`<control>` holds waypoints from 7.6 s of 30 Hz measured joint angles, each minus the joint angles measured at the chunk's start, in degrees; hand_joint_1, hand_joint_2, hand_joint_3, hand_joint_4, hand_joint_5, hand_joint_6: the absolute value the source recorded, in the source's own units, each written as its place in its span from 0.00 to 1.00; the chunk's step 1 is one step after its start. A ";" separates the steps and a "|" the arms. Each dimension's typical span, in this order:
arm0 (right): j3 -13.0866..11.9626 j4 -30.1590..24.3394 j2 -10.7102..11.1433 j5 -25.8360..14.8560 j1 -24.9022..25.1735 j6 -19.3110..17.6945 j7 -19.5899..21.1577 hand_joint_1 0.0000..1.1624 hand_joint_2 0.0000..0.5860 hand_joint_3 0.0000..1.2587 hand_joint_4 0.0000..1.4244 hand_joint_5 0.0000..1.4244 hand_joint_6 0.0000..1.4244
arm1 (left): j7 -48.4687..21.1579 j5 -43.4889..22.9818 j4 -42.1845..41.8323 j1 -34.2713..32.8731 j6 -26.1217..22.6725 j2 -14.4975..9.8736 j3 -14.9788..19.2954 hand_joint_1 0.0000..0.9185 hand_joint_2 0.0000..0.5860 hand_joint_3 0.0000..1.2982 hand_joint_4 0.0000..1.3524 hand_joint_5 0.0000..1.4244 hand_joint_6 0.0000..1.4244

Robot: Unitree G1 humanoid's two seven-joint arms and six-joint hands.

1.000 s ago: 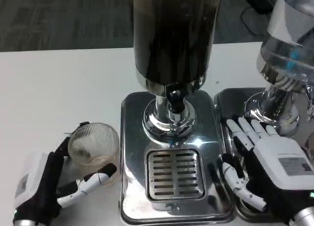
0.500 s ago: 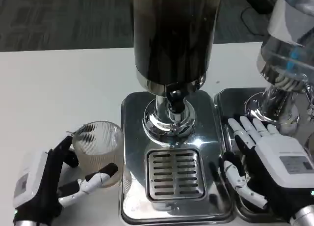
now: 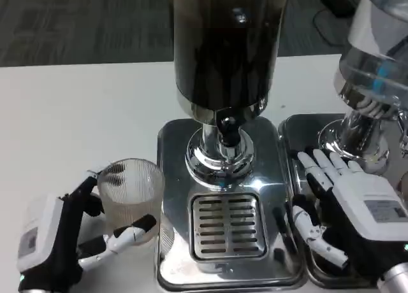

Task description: Grasp the cup under the faucet to collect the drink, then remove the cup.

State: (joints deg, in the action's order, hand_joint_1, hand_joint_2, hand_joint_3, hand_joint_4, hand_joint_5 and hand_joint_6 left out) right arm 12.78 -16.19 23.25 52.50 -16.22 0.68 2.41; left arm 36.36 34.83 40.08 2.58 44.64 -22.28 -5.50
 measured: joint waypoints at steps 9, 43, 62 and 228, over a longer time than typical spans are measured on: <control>-0.04 0.03 -0.01 -0.05 0.02 0.00 0.02 0.00 0.88 0.04 0.00 0.00 0.02 | 1.96 1.55 0.00 0.00 0.00 -0.03 -0.15 0.63 0.29 0.31 0.33 0.50 0.55; -0.03 0.45 -0.34 -0.01 0.88 0.00 0.56 0.02 0.87 0.04 0.00 0.00 0.03 | 5.56 3.57 -4.59 0.08 0.07 -0.30 -0.15 0.68 0.28 0.32 0.33 0.50 0.56; 0.20 0.11 -2.69 1.85 -0.38 1.74 1.30 0.02 0.87 0.04 0.00 0.00 0.03 | 0.07 3.38 -3.61 -4.02 4.71 -2.11 -3.23 0.67 0.26 0.34 0.35 0.51 0.59; -5.93 2.92 6.20 -2.39 1.13 -1.62 -2.99 0.02 0.95 0.00 0.00 0.00 0.00 | -76.47 -54.78 -54.66 -2.82 -30.63 -5.24 3.97 0.00 0.26 0.12 0.00 0.09 0.03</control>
State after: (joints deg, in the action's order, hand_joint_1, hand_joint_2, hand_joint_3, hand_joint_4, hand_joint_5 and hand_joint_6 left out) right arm 6.85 -13.27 29.45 50.10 -15.09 -0.93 -0.58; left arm -40.11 -19.96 -14.58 -0.25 14.01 -27.52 -1.53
